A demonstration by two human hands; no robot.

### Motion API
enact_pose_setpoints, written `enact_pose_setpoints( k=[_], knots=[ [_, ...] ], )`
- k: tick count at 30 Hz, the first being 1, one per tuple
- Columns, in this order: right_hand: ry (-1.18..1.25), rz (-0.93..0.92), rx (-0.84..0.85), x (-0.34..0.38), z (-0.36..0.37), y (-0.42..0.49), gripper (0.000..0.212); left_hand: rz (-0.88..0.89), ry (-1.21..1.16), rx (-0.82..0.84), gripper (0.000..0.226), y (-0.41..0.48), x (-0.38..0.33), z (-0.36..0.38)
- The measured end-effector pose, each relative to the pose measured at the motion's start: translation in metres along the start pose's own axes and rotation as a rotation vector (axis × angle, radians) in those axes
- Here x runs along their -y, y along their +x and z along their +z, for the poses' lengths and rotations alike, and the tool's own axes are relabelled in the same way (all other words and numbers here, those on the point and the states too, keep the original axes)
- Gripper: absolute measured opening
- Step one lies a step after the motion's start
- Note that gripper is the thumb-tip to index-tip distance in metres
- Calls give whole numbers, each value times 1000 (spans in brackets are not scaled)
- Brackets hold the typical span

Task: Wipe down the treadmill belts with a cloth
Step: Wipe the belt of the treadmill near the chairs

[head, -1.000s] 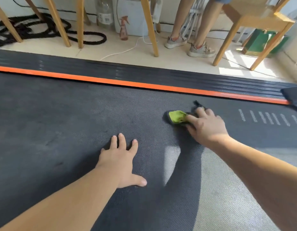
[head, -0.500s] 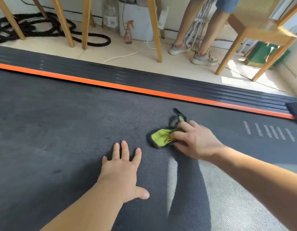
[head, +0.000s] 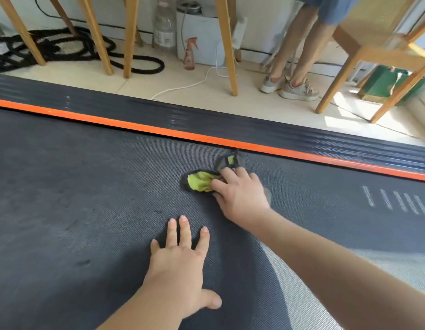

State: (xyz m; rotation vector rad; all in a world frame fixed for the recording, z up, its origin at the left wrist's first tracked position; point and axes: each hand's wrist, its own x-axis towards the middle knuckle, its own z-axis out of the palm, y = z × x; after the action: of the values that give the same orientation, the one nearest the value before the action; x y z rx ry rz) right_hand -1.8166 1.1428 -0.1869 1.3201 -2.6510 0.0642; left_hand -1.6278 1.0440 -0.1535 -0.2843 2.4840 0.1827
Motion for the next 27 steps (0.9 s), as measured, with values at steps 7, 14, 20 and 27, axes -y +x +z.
enact_pose_setpoints(
  k=[7,14,20,27],
  knots=[
    [-26,479,69,-106,-7,11,27,7,-1,12,134,0,1,0],
    [70,211,1,17,-11,6,26,-7,12,3,133,-3,-1,-2],
    [-52,124,-3,-72,-17,-38,35,-8,17,4,135,-3,1,0],
    [-60,896,106,-77,-29,-63,32,-5,36,3,135,-4,0,-1]
  ],
)
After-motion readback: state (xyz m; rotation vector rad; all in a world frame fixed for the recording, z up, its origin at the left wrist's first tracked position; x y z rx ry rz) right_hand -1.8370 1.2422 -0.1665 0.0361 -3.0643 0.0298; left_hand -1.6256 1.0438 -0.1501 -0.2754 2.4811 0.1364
